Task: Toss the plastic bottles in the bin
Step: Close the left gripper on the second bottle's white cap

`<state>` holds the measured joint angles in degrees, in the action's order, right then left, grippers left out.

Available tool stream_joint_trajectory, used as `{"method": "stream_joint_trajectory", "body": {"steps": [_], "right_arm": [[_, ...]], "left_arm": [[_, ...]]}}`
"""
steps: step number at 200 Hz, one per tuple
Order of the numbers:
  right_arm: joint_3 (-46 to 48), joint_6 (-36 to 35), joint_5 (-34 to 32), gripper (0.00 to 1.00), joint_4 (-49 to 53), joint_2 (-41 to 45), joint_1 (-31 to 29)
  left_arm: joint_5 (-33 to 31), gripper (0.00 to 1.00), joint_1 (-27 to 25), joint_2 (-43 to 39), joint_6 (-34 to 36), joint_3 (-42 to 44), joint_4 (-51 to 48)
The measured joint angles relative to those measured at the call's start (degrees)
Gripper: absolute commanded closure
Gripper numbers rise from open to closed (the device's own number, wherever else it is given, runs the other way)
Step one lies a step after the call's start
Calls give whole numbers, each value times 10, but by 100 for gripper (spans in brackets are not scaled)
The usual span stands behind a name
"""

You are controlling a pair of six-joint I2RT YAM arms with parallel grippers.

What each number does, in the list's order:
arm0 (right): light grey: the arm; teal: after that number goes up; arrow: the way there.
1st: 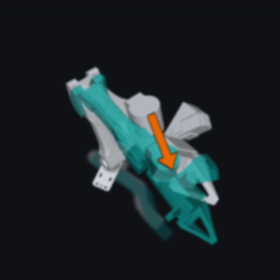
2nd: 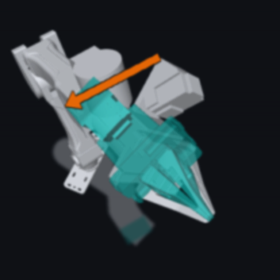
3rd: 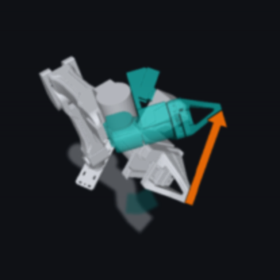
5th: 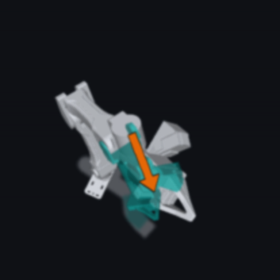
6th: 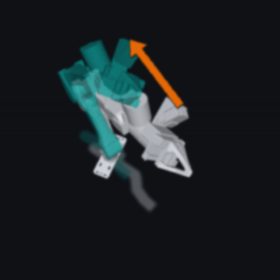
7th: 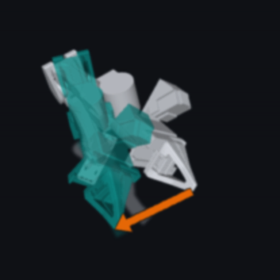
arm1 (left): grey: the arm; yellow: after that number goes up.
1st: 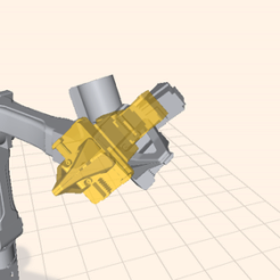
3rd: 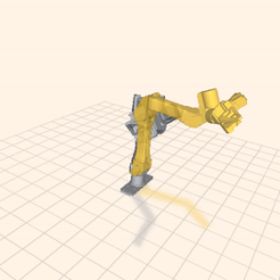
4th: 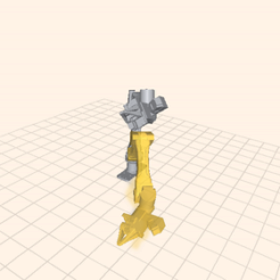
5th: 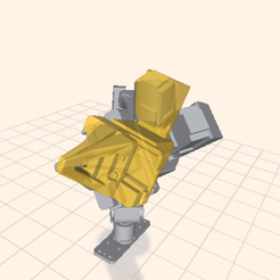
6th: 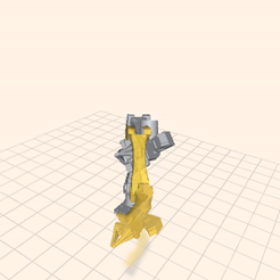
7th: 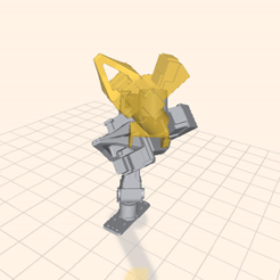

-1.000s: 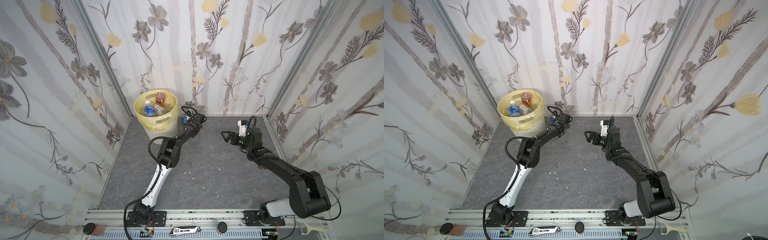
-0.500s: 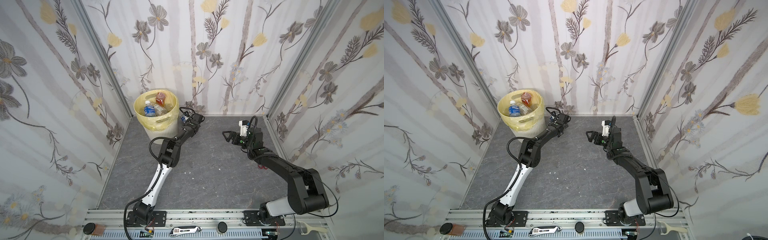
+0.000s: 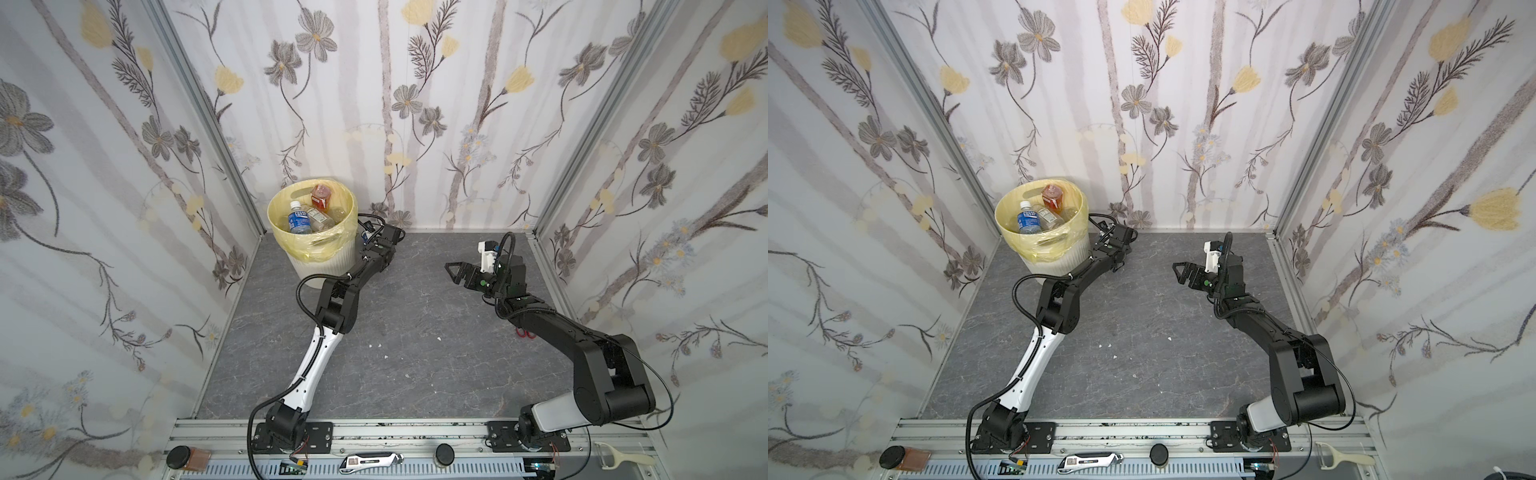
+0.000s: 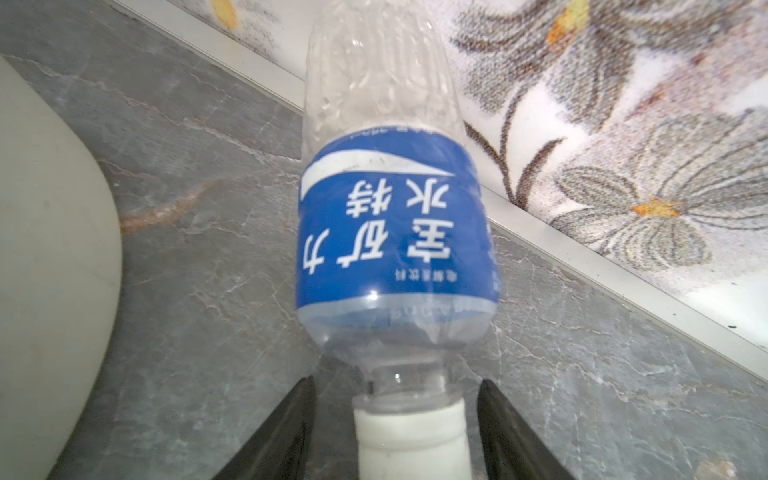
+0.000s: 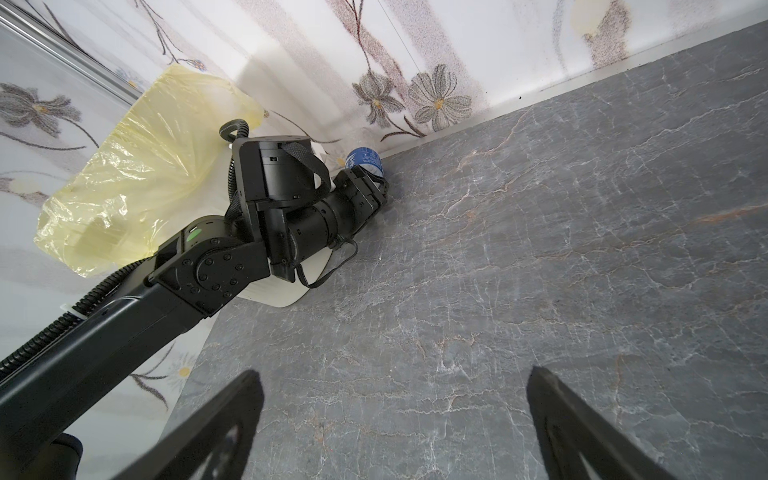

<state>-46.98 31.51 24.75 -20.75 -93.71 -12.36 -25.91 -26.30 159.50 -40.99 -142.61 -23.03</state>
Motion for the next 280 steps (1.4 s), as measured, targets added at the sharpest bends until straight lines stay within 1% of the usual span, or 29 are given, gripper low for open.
{"method": "stream_joint_trajectory", "body": {"steps": [18, 40, 95, 134, 164, 189, 231, 280], "right_arm": [[0, 2, 2, 0, -2, 0, 1], [1, 3, 3, 0, -2, 0, 2], [2, 6, 3, 0, -3, 0, 4], [2, 10, 4, 0, -5, -3, 4], [2, 10, 4, 0, -5, -5, 4], [2, 11, 4, 0, -5, -5, 4], [2, 15, 8, 0, -7, -5, 5], [10, 26, 8, 0, -8, 1, 5]], "left_arm": [[6, 50, 0, 0, -3, 0, 1], [9, 55, 0, 0, -8, 0, 1], [9, 66, 0, -1, -8, 5, 3], [8, 70, 3, -11, -3, 22, 5], [11, 72, 4, -26, -2, 43, 2], [19, 72, 2, -50, -5, 77, 0], [34, 72, -15, -99, -8, 138, -1], [56, 73, -47, -171, -8, 251, 0]]}}
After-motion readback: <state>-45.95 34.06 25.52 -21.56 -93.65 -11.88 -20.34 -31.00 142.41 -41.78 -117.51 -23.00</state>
